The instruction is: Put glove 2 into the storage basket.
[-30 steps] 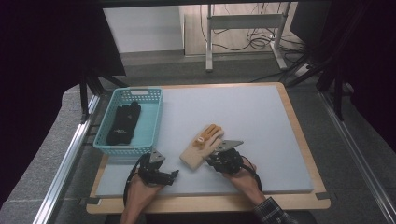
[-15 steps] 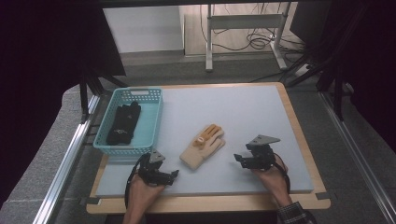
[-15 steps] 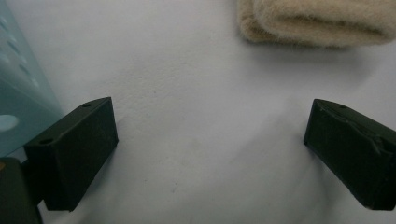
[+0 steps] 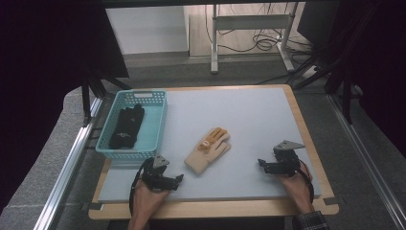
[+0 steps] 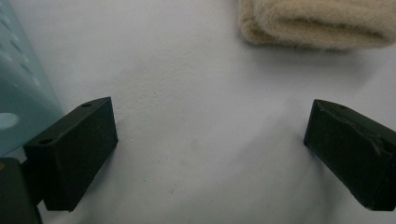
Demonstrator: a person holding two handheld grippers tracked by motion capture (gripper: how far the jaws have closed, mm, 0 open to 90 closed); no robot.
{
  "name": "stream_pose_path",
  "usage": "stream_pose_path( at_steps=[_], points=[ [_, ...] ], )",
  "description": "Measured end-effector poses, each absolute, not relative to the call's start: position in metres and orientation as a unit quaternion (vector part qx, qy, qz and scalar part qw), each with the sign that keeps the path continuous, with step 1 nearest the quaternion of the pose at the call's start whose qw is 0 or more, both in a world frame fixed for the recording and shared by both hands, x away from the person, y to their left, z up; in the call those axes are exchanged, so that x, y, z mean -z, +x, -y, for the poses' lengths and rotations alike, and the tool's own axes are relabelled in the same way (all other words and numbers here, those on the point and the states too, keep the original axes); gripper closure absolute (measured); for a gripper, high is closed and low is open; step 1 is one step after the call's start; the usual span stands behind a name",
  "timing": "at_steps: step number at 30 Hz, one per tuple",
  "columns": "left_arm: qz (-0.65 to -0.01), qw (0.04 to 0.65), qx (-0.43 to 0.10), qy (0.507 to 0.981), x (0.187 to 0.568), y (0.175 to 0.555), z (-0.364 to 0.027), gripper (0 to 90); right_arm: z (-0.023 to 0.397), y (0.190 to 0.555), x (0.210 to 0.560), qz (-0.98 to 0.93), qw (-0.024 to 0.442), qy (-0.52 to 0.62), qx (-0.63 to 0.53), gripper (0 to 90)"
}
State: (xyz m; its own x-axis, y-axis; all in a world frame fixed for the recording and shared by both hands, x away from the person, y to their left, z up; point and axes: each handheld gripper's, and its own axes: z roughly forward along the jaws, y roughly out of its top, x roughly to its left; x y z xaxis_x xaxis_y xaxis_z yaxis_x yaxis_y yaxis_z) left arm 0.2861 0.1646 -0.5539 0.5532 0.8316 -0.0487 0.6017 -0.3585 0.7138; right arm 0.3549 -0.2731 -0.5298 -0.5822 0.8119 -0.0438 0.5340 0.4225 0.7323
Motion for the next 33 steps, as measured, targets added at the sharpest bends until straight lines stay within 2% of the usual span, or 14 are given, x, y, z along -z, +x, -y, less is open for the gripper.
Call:
stream_pose_path(
  at_steps=[10,18,33],
  points=[
    [-0.436,0.341,-0.152,0.819,0.549,0.289,-0.163,3.8,0.273,0.355,0.531,-0.819,0.204,0.409,-0.347,19.4],
    [-0.42,0.37,-0.124,0.82,0.536,0.297,-0.156,3.5,0.273,0.354,0.531,-0.819,0.204,0.409,-0.347,19.3],
    [-0.39,0.364,-0.1,0.84,0.512,0.339,-0.104,3.0,0.273,0.354,0.531,-0.819,0.204,0.409,-0.347,19.3]
  ],
)
